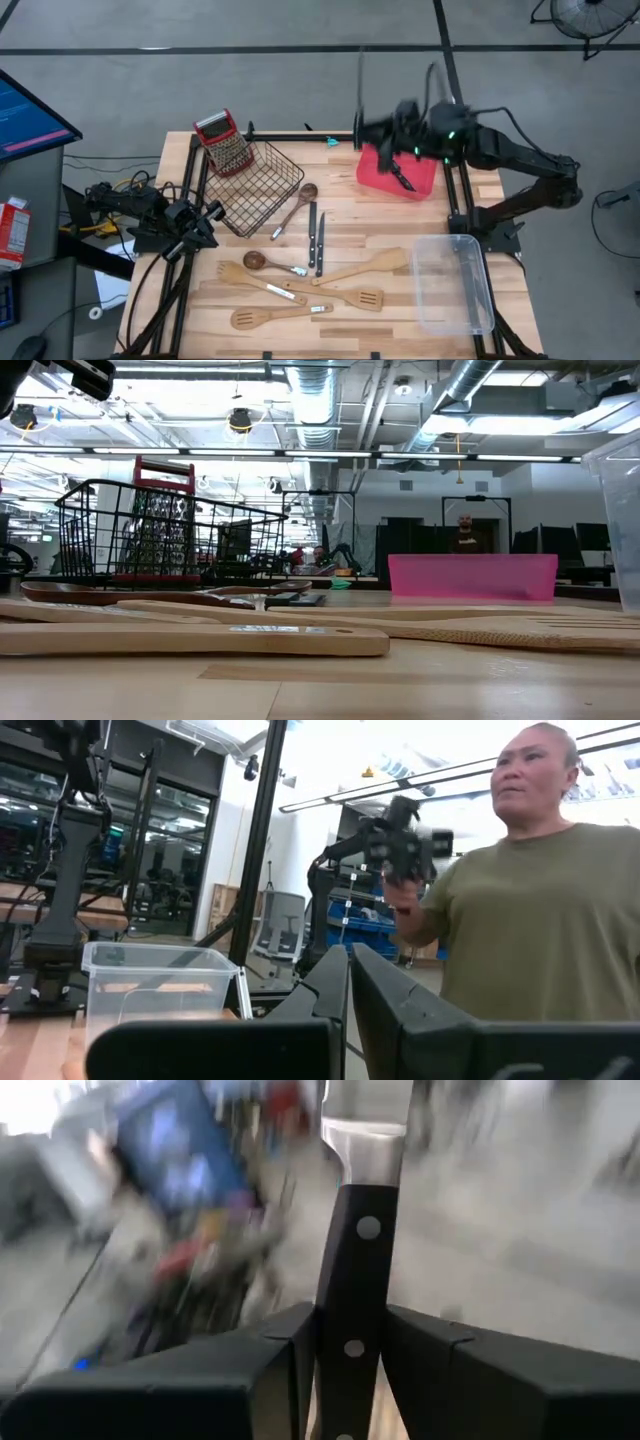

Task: Pick & Place Kitchen Items
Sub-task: Put the silver knife into the red bin

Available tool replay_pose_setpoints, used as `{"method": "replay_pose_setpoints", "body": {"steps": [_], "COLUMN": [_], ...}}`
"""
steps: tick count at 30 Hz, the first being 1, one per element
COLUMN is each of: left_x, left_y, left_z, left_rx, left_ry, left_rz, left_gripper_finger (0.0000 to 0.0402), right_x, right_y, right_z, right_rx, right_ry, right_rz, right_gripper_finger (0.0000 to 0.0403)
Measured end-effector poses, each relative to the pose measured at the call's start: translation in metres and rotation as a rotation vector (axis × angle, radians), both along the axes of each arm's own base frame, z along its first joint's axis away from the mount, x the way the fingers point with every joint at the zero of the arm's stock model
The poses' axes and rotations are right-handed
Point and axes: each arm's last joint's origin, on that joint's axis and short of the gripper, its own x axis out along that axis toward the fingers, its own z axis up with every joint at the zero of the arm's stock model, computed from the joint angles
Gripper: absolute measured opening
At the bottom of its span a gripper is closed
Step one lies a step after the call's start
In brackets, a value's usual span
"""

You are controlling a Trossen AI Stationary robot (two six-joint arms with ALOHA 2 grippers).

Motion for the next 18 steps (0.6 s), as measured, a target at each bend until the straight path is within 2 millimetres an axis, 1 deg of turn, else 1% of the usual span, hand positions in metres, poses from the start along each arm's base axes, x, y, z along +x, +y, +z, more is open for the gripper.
{"method": "replay_pose_setpoints", "body": {"steps": [3,5,7,8,9,10,11,12,13,14,15,16,17,18], "left_x": [0.000,0.000,0.000,0.000,0.000,0.000,0.000,0.000,0.000,0.000,0.001,0.001,0.002,0.003], "left_y": [0.000,0.000,0.000,0.000,0.000,0.000,0.000,0.000,0.000,0.000,0.000,0.000,0.000,-0.001], "left_z": [0.000,0.000,0.000,0.000,0.000,0.000,0.000,0.000,0.000,0.000,0.000,0.000,-0.001,-0.001], "left_rx": [0.000,0.000,0.000,0.000,0.000,0.000,0.000,-0.001,0.000,0.000,-0.003,-0.004,0.000,0.000], "left_ry": [0.000,0.000,0.000,0.000,0.000,0.001,-0.001,-0.003,0.000,0.002,0.000,0.005,0.015,0.017], "left_rz": [0.000,0.000,0.000,0.000,0.000,0.000,-0.001,0.000,-0.001,0.000,0.008,0.015,0.012,0.014], "left_gripper_finger": [0.0002,0.0002,0.0002,0.0002,0.0002,0.0002,0.0002,0.0002,0.0002,0.0002,0.0002,0.0002,0.0002,0.0002], "right_x": [-0.002,-0.003,0.000,0.006,0.012,0.016,0.025,0.028,0.026,0.018,0.015,0.019,0.026,0.029], "right_y": [0.024,0.040,0.049,0.044,0.030,0.006,-0.018,-0.032,-0.039,-0.039,-0.031,-0.020,-0.017,-0.017], "right_z": [-0.019,-0.029,-0.037,-0.035,-0.028,-0.018,-0.010,-0.004,-0.005,-0.014,-0.020,-0.017,-0.012,-0.010], "right_rx": [0.149,0.246,0.296,0.251,0.182,0.158,0.201,0.255,0.306,0.358,0.376,0.331,0.266,0.227], "right_ry": [0.164,0.246,0.286,0.244,0.177,0.127,0.087,0.051,0.077,0.177,0.249,0.223,0.178,0.153], "right_rz": [0.098,0.119,0.111,0.067,0.008,-0.011,0.027,0.102,0.153,0.162,0.177,0.207,0.186,0.176], "right_gripper_finger": [0.0094,0.0094,0.0094,0.0094,0.0094,0.0094,0.0094,0.0094,0.0094,0.0094,0.0094,0.0094,0.0094,0.0094]}}
